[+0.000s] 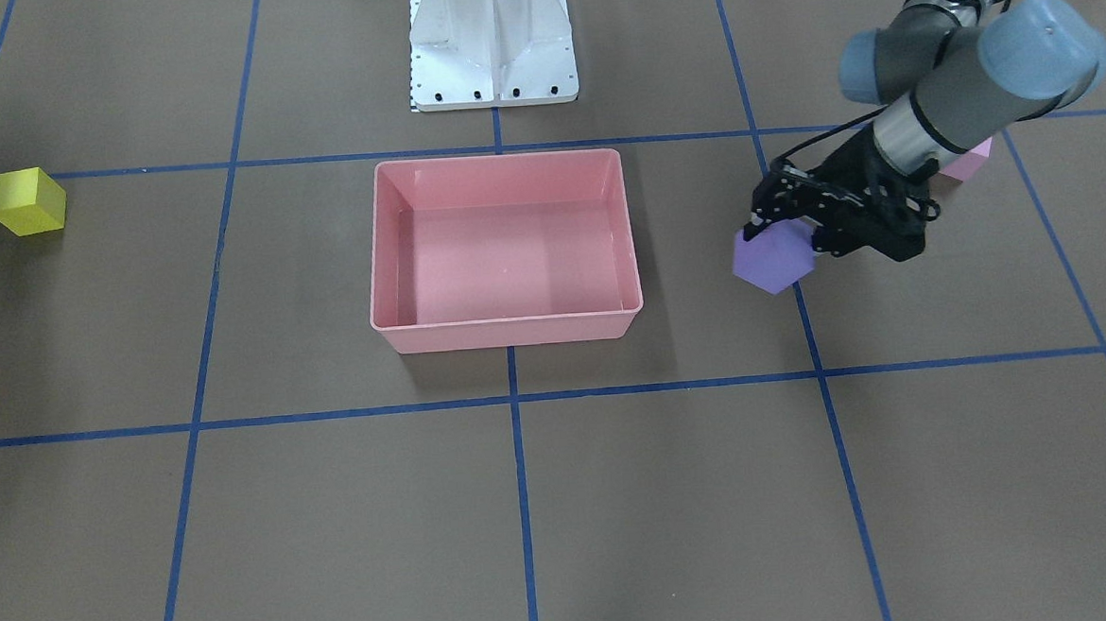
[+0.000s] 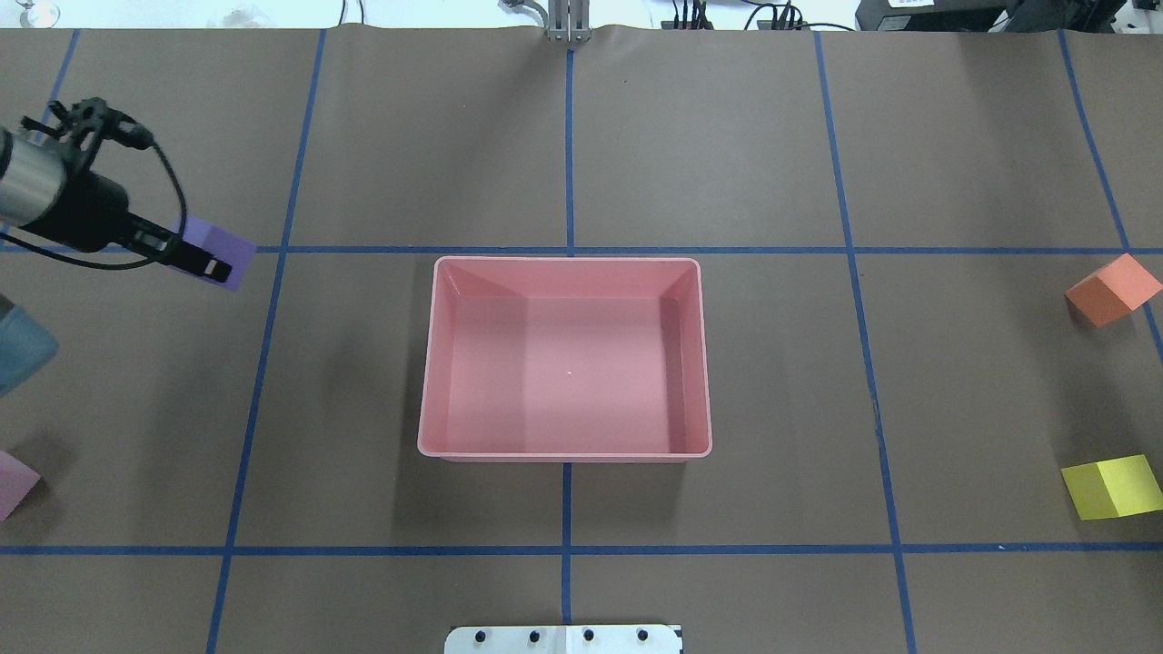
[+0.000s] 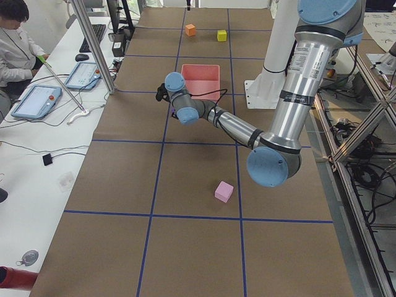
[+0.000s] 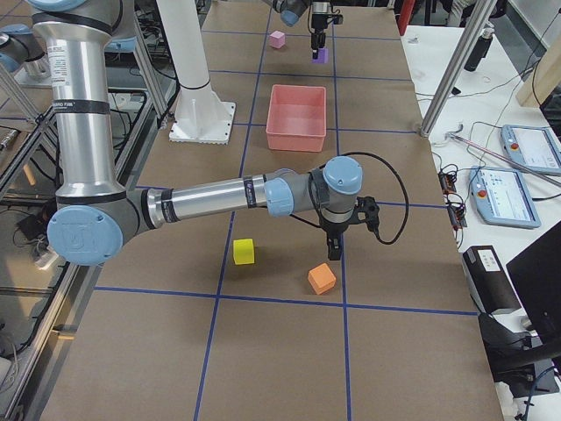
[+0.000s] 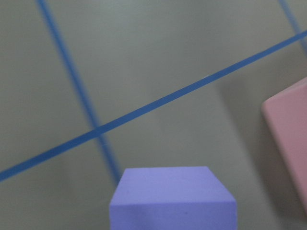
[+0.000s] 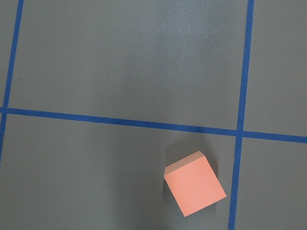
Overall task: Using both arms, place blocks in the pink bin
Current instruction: 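Carry the blue-purple cube over the pink bin and release it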
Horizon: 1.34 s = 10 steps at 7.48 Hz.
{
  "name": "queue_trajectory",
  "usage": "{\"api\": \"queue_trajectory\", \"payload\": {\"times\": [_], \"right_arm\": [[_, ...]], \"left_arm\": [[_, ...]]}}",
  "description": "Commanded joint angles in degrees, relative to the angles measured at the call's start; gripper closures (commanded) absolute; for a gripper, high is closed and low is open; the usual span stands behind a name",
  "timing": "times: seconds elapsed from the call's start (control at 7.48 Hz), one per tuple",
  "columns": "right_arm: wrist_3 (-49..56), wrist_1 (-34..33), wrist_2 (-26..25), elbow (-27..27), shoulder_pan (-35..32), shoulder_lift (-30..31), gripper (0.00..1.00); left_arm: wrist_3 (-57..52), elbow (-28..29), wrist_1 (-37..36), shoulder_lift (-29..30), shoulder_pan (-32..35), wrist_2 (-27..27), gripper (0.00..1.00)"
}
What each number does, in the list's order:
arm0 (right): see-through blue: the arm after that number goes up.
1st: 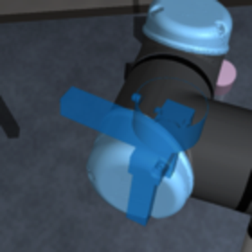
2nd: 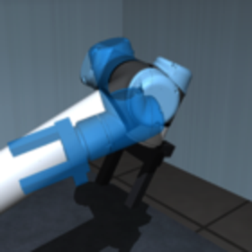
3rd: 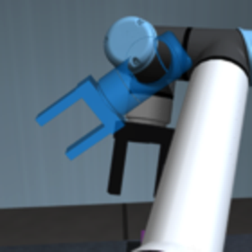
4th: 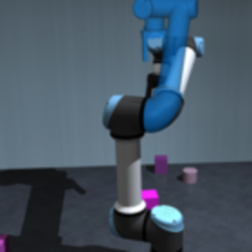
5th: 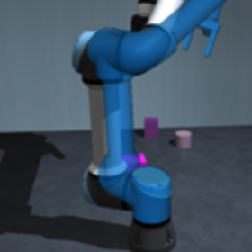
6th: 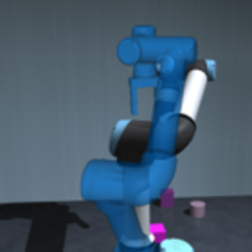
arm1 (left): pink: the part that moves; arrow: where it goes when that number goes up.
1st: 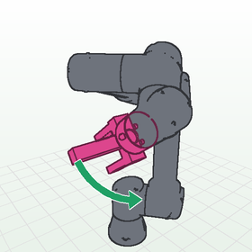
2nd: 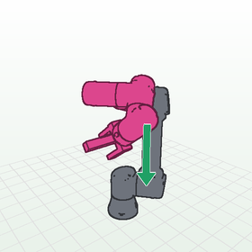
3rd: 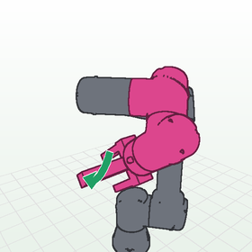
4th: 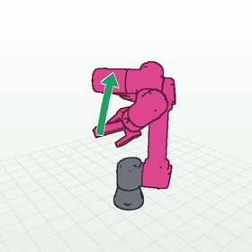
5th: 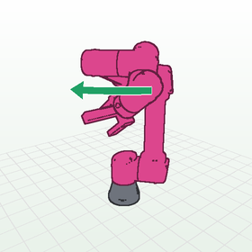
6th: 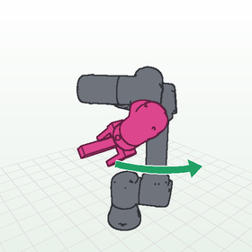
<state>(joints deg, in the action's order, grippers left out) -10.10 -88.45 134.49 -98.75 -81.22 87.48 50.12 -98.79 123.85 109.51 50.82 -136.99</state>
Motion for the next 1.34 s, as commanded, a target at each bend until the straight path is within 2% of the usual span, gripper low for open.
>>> {"api": "queue_trajectory", "payload": {"times": [0.0,0.13,0.27,0.4,0.53,0.67,0.8,0.94,1.07,1.2], "right_arm": [[-0.4,4.4,-2.7,2.7,2.2,-0.2,0.00],[0.4,7.8,-2.8,5.5,2.8,-1.0,0.00],[2.3,11.1,-2.8,9.1,2.8,-1.3,0.00],[5.1,12.4,-2.8,11.6,2.8,-2.0,0.00],[5.9,12.5,-2.8,12.2,2.8,-2.1,0.00],[10.2,12.4,-2.9,12.3,2.8,-1.8,0.00],[12.1,12.4,-2.8,12.9,2.8,-1.7,0.00],[12.1,13.1,-2.9,14.0,2.8,-1.8,0.00],[12.2,14.5,-3.3,14.3,2.8,-1.9,0.00],[14.0,16.8,-3.6,15.5,3.0,-1.4,0.00]], "left_arm": [[9.6,0.0,-5.2,9.2,-8.3,5.0,1.00],[10.7,-0.1,-10.7,13.3,-12.0,10.3,1.00],[12.6,0.0,-17.4,17.7,-14.9,12.4,0.86],[12.7,0.0,-20.8,19.9,-16.2,13.4,0.41],[13.3,-0.2,-21.0,20.0,-16.8,14.3,0.00],[13.2,-0.3,-21.4,19.7,-16.1,14.8,0.00],[11.2,-1.0,-24.8,19.5,-14.3,14.6,0.00],[1.3,-5.4,-33.2,18.6,-11.1,14.4,0.00],[-13.8,-13.1,-45.5,13.8,-8.4,13.2,0.00],[-27.7,-16.3,-51.6,9.2,-2.3,12.7,0.00]]}}
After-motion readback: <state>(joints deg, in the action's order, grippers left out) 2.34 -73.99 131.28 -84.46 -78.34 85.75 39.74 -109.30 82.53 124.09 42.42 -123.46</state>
